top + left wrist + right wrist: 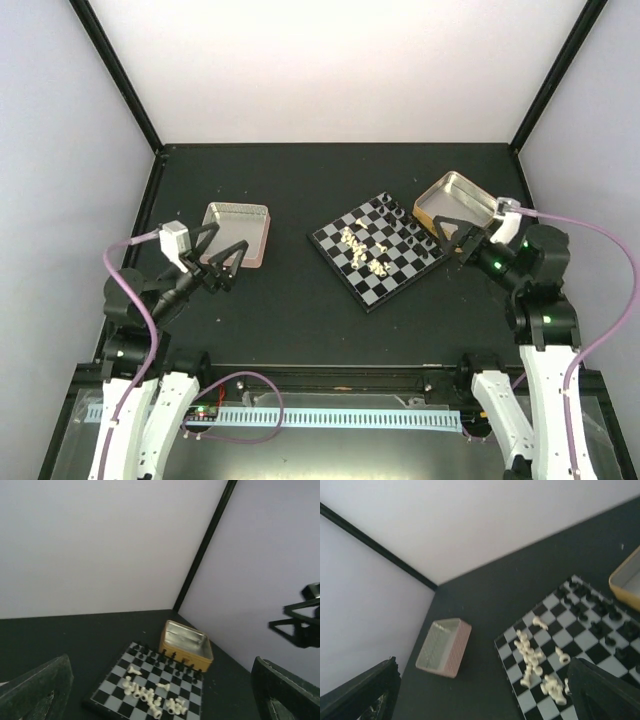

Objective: Set up the chess pieces on the board
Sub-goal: Pick up the chess piece from the chessboard.

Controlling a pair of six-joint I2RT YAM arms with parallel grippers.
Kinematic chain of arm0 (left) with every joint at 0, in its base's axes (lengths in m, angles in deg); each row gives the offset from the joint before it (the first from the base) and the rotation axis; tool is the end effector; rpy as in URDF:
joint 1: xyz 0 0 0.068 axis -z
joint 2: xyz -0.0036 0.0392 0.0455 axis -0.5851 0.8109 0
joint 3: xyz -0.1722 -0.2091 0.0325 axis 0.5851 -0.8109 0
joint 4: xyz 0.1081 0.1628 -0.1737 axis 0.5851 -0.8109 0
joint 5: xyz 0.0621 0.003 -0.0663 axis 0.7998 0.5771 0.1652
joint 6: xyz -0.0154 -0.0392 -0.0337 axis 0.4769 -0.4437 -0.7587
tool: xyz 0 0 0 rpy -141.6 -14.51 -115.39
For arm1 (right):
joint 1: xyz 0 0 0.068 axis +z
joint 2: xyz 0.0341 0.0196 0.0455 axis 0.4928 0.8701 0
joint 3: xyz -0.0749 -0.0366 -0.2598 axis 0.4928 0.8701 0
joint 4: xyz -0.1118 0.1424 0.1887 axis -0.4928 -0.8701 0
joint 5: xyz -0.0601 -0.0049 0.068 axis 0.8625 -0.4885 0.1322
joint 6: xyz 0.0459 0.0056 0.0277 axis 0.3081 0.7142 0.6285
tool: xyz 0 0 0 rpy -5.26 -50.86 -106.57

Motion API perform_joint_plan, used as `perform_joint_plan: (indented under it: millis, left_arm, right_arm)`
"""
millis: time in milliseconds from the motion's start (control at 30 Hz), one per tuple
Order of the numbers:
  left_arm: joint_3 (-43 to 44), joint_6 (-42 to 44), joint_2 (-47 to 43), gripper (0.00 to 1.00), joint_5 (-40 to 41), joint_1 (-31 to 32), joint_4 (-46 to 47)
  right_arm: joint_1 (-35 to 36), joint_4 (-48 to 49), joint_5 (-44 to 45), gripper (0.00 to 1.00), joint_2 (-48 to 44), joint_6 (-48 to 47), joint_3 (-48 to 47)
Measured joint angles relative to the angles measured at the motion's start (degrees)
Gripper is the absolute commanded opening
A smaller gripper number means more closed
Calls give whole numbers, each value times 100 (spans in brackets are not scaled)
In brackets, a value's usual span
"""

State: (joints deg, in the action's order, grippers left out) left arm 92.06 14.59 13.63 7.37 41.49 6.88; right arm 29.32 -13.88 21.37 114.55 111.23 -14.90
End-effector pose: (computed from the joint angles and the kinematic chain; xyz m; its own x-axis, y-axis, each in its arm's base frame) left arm 0.0813 -0.0273 0.3599 -0.1601 -0.3121 -0.9365 0.5987 0.7236 -0.3435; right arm 0.1184 0.0170 0.3689 -0.4939 0.5056 -0.7074 -0.2228 0.7128 0.6650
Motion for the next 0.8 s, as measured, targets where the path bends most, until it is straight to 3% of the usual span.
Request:
perform_joint_plan:
  millis: [233,400,567,800]
  left_arm:
    - [-887,-710,341,99,-450,-2,1036]
    - [-857,-890,1331,99,-822,-4,1541]
    - [-638,-892,2236,99,-1082,85,1707]
    - [-525,-706,2889,99,-1095,415,1703]
  right_arm:
    - [0,-7,-389,88,669,-326,634]
    - [326,236,-219,82,1178,-326,964]
    - [1034,570,214,80,2247,-168,817]
    - [2100,734,872,60,3853,-179,-35]
